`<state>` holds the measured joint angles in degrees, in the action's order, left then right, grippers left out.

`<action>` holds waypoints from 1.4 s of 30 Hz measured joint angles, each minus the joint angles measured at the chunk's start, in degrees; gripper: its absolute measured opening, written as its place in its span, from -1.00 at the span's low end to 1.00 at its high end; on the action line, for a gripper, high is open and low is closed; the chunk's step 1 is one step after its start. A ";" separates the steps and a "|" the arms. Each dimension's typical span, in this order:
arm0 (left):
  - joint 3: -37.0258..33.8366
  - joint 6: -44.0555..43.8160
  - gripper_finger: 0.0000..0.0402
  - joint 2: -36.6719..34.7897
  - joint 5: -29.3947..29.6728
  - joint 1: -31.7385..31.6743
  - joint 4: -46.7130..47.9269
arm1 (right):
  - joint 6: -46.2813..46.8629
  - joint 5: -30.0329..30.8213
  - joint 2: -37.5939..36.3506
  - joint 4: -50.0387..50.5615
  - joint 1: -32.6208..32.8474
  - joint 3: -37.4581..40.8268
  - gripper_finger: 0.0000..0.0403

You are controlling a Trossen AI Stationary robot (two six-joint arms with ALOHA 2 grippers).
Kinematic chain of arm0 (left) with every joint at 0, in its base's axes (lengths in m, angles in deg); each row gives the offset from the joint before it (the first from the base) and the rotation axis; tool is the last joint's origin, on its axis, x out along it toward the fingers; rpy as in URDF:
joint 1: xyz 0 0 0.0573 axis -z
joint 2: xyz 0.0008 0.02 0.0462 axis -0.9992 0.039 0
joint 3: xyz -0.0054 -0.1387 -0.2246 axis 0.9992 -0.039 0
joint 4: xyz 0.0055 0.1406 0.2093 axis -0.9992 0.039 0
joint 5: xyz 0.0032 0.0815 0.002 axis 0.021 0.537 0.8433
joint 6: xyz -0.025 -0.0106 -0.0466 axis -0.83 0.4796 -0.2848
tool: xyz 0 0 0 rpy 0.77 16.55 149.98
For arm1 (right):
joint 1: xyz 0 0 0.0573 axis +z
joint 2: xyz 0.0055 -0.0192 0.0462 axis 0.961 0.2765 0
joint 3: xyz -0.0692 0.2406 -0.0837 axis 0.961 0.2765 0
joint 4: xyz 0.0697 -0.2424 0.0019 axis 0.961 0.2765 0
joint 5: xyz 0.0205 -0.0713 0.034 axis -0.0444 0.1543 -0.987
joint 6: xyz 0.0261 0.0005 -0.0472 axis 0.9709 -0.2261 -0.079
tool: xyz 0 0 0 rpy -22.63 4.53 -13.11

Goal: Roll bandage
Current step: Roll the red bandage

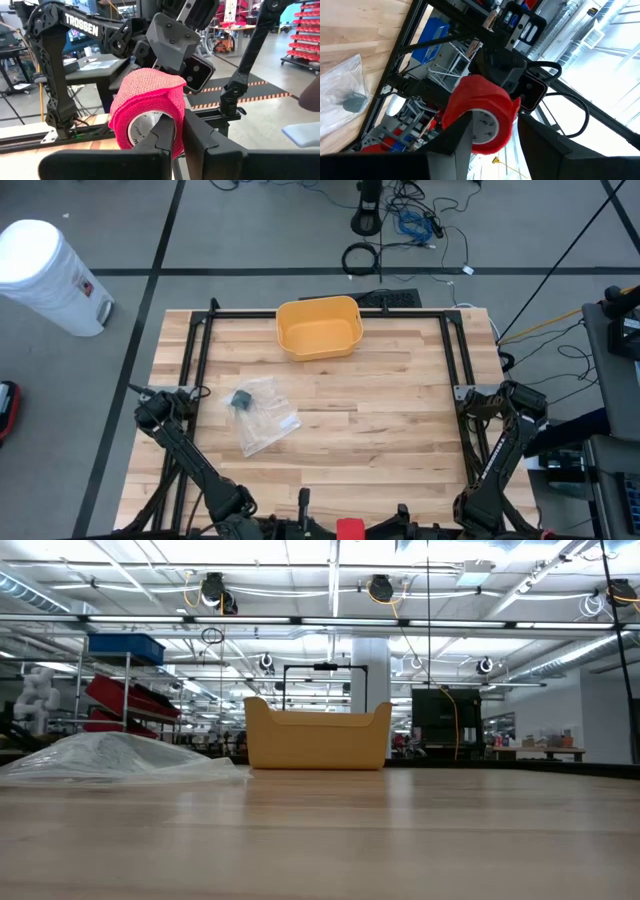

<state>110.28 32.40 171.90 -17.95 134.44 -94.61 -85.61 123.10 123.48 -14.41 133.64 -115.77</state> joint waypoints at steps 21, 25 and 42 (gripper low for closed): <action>-0.02 -1.57 -0.87 0.00 -0.57 -0.55 1.28 | -1.57 -4.45 -0.07 -1.42 -2.37 0.00 -0.30; -0.02 -1.58 -0.87 0.00 -0.57 -0.52 1.28 | -1.57 -5.07 -0.01 -1.35 -2.37 0.00 -0.35; -0.11 -4.74 -0.87 0.04 -1.86 -0.74 0.95 | -4.80 -5.41 2.49 -5.44 -2.65 0.00 -0.62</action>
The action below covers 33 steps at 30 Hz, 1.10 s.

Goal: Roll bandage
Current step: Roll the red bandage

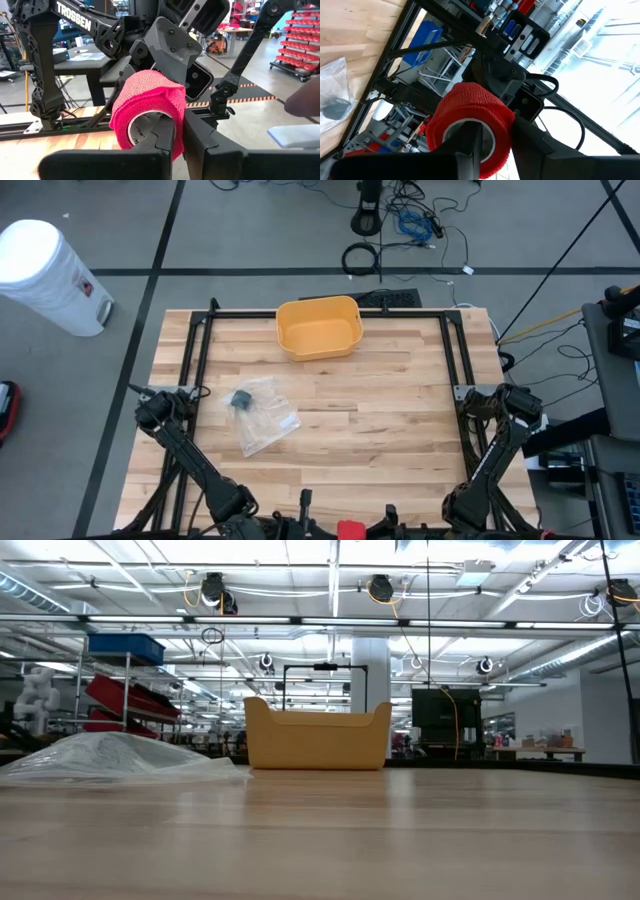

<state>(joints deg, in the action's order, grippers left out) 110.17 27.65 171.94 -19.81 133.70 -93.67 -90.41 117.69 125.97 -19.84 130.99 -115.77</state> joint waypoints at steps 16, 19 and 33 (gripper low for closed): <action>0.02 4.39 -0.03 -0.28 2.97 2.01 0.74 | 2.88 2.36 0.11 -1.66 1.05 0.00 -0.83; 0.04 10.43 0.08 -0.31 5.24 4.13 0.75 | 3.50 2.30 0.19 -3.08 1.94 0.04 -0.83; 0.07 66.47 0.13 -0.37 14.93 7.48 -10.38 | 16.44 -2.24 -0.02 -16.76 3.11 0.04 -0.83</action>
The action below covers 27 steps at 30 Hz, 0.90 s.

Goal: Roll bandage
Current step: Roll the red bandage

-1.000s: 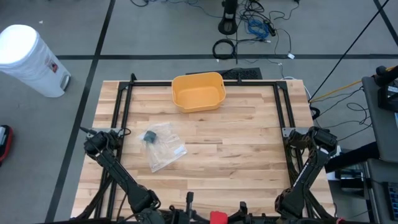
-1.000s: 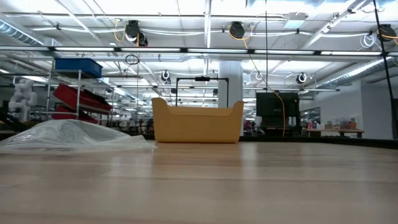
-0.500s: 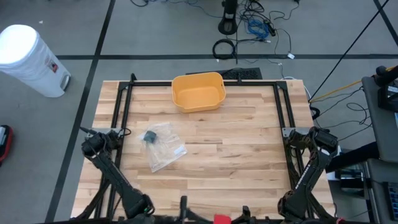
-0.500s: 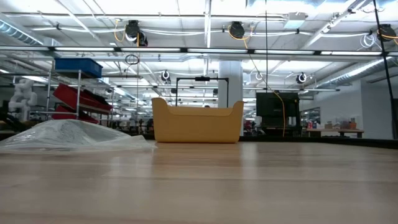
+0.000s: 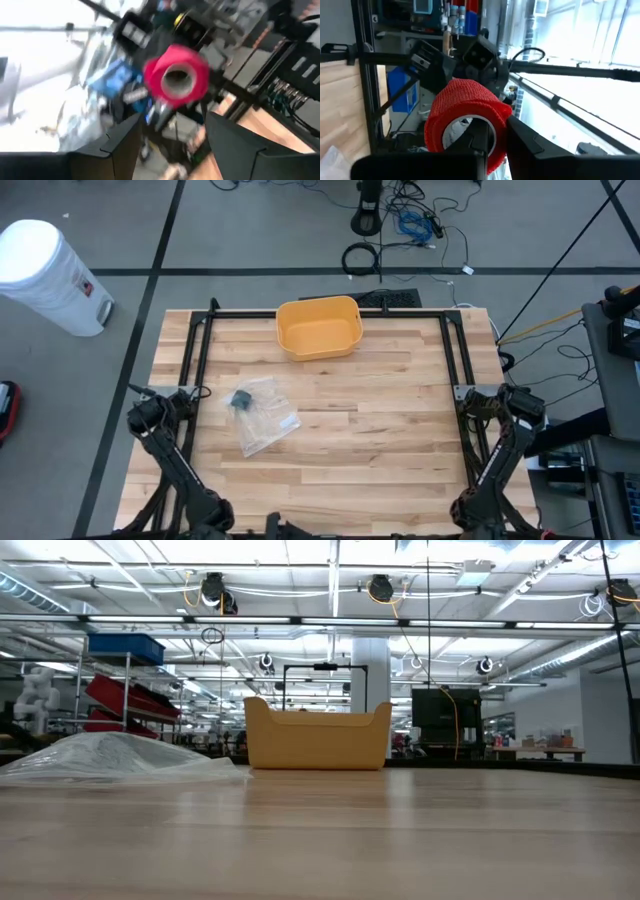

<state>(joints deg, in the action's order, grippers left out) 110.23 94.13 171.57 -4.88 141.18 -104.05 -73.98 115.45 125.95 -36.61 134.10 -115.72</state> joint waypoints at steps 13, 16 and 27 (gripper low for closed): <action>0.04 9.26 0.13 -0.11 -7.26 -2.43 -9.99 | 6.92 -1.39 -0.04 -1.71 -0.99 0.00 -0.83; 0.04 8.99 0.13 -0.09 -10.00 -2.43 -9.60 | 8.02 -1.37 -0.04 -1.75 -1.40 0.00 -0.83; 0.04 -3.46 0.13 -0.07 -10.98 -3.65 -8.83 | 9.93 -2.90 -0.04 -1.31 -2.49 0.00 -0.83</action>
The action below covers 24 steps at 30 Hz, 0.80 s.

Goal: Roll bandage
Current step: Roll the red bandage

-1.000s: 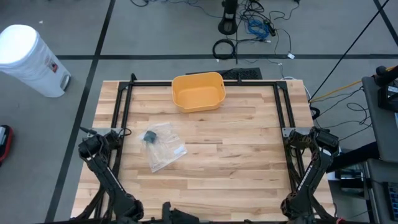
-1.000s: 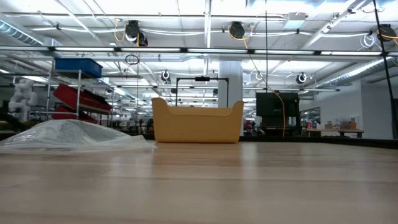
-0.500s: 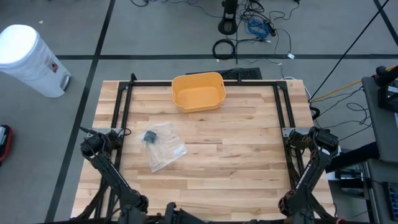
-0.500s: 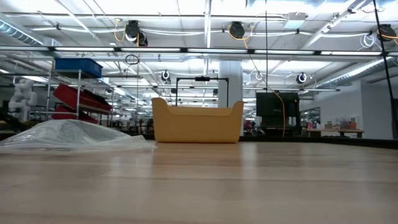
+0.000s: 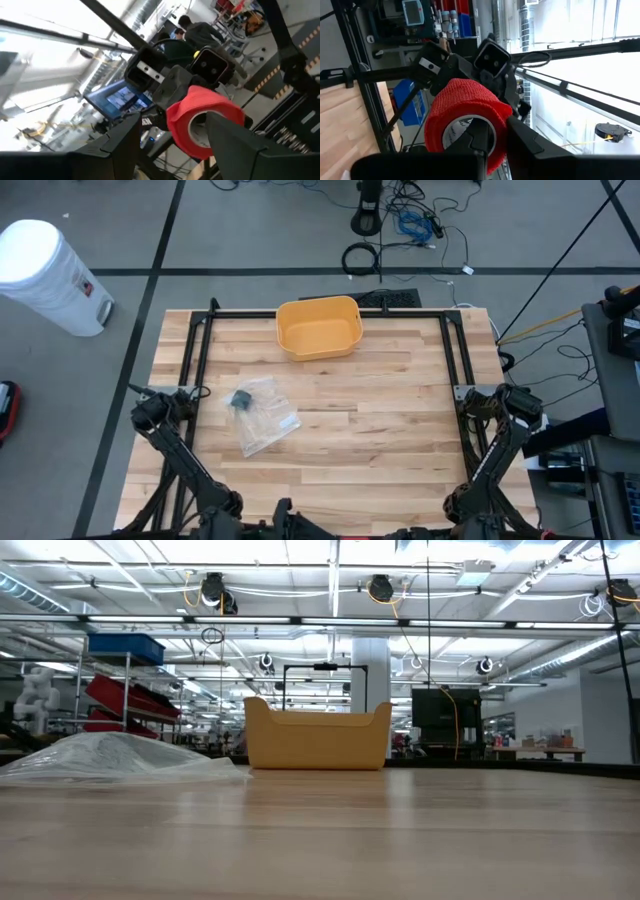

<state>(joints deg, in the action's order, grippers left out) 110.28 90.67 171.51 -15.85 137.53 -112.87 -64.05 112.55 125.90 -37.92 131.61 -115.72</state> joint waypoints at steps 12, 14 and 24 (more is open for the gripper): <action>-0.02 -11.19 0.13 0.07 -0.02 -2.02 1.56 | -0.42 0.29 0.00 0.12 0.01 0.00 -0.83; -0.02 -11.76 0.13 0.07 -0.03 -2.13 1.54 | -0.42 0.34 0.00 0.16 0.01 0.00 -0.83; -0.04 -15.26 0.13 0.07 -3.90 -2.50 1.66 | -0.40 0.05 -0.02 0.18 -0.27 -0.04 -0.83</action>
<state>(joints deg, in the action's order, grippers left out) 110.23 75.41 171.57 -19.75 135.03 -111.21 -64.44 112.60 125.88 -37.73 131.34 -115.77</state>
